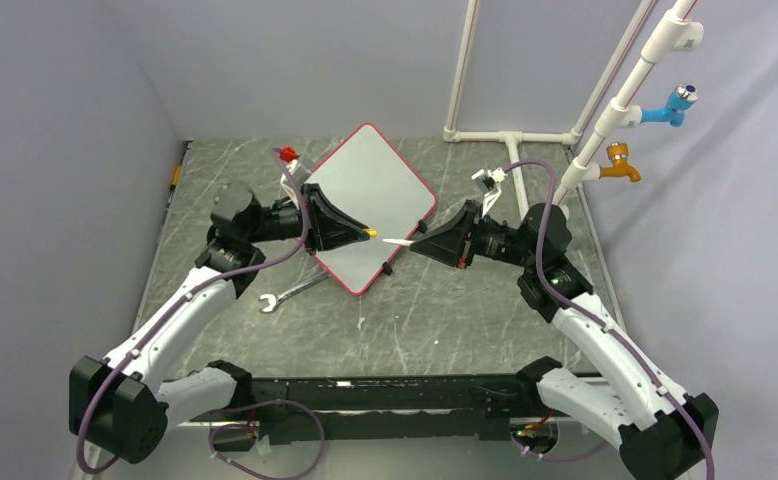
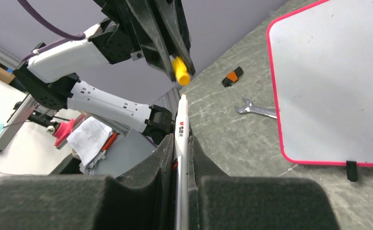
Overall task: Write a sentence on the whiteboard
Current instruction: Open the pen cap from the whiteboard marker, then pick up the pen cap from the center of the board.
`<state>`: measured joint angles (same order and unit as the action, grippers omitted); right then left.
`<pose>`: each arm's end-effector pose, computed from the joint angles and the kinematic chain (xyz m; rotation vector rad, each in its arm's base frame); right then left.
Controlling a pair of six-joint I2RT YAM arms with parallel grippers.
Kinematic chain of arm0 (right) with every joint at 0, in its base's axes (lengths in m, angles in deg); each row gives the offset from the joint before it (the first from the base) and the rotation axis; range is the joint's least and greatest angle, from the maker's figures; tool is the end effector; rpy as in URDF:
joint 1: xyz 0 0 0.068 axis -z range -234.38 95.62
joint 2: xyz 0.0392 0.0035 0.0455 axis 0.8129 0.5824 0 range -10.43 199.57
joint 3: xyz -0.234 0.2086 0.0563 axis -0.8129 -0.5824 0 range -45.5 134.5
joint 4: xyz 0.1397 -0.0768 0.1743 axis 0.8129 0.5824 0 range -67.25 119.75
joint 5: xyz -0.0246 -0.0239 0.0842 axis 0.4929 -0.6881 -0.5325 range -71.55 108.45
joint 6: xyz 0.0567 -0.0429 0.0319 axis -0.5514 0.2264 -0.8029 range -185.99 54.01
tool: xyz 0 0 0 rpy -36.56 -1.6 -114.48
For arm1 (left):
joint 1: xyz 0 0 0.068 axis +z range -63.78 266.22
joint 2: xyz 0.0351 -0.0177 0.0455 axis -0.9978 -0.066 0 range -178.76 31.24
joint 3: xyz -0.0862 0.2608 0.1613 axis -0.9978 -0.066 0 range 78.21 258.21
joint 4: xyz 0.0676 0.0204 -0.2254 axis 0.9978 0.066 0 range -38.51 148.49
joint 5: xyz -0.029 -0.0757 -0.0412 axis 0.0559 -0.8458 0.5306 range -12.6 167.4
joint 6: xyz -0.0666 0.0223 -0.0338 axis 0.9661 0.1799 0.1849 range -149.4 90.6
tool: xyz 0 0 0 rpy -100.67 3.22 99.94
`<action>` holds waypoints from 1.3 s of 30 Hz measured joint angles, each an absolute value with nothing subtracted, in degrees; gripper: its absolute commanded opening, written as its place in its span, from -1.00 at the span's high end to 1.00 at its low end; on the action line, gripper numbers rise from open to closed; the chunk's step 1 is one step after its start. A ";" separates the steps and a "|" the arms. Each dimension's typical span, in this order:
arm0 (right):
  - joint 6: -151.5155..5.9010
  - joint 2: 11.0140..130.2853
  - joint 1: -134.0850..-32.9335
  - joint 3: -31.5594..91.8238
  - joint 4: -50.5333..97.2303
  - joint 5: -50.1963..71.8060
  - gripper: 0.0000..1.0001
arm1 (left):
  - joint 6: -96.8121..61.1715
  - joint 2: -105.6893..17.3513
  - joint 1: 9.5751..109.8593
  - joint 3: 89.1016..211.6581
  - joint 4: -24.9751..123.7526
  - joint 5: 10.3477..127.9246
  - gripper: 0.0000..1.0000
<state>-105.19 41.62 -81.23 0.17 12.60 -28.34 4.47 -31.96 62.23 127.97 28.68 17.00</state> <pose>0.1308 0.1207 0.4021 -0.5547 1.6460 1.4897 0.1692 -0.1387 0.4163 0.8374 1.4795 -1.5134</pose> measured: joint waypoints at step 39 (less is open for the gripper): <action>-95.66 39.37 -81.04 7.29 47.62 13.08 1.00 | -9.94 -52.64 41.86 123.03 49.71 43.90 1.00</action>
